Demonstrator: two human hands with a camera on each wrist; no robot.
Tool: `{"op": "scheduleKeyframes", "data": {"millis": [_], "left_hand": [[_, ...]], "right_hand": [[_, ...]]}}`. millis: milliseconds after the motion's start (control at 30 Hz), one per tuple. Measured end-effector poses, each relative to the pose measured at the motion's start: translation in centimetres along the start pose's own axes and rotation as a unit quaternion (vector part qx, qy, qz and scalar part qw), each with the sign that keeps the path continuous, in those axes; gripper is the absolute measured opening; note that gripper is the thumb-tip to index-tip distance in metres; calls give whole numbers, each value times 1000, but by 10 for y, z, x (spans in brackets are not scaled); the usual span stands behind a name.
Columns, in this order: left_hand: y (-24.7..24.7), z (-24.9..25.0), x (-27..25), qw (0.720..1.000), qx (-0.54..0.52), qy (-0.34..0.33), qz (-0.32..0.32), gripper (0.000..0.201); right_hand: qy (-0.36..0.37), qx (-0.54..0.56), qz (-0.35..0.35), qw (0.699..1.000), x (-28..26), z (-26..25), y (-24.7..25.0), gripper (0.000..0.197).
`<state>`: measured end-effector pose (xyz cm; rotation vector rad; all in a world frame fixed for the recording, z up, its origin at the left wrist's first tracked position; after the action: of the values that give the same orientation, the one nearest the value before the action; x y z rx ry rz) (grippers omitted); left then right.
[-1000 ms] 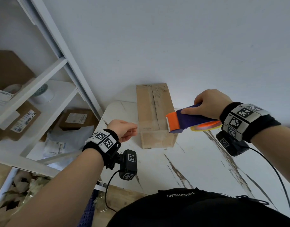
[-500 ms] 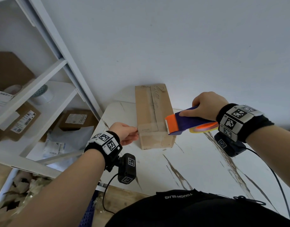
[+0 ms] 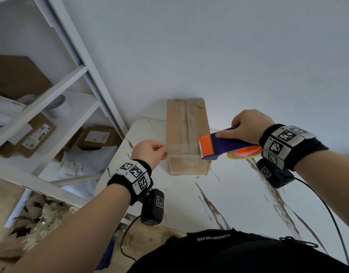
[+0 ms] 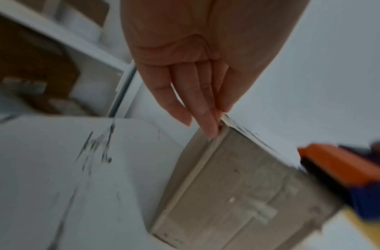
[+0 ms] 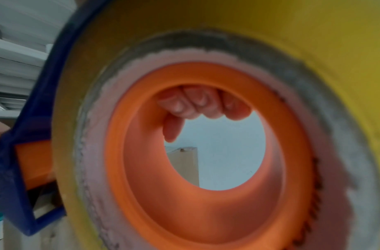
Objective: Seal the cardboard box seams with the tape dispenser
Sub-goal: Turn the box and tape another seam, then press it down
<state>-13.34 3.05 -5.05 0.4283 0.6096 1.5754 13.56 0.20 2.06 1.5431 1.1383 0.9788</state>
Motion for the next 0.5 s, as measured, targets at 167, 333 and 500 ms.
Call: {"op": "scheduleKeyframes", "data": {"millis": [167,333,500], "left_hand": [[-11,29,-29,940,252,-229,0,42],[-41,20,-49,870,397,-286,-63,56],[-58,41,-60,887,341,-307,-58,56]], "right_hand": [[9,8,-6,1000,2,-1,-2,55],[12,32,-14,999,2,3,-5,54],[16,49,-20,998,4,8,-8,54]]}}
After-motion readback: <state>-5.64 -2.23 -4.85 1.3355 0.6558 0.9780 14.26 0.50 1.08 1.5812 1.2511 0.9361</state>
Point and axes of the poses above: each hand's wrist, its own x-axis towards the middle knuckle, its own y-axis out of the back of the hand, z = x × y, the point moved 8 cm from there along x, towards the middle knuckle, and after that the axes turned 14 degrees about z, right-handed, at the moved point
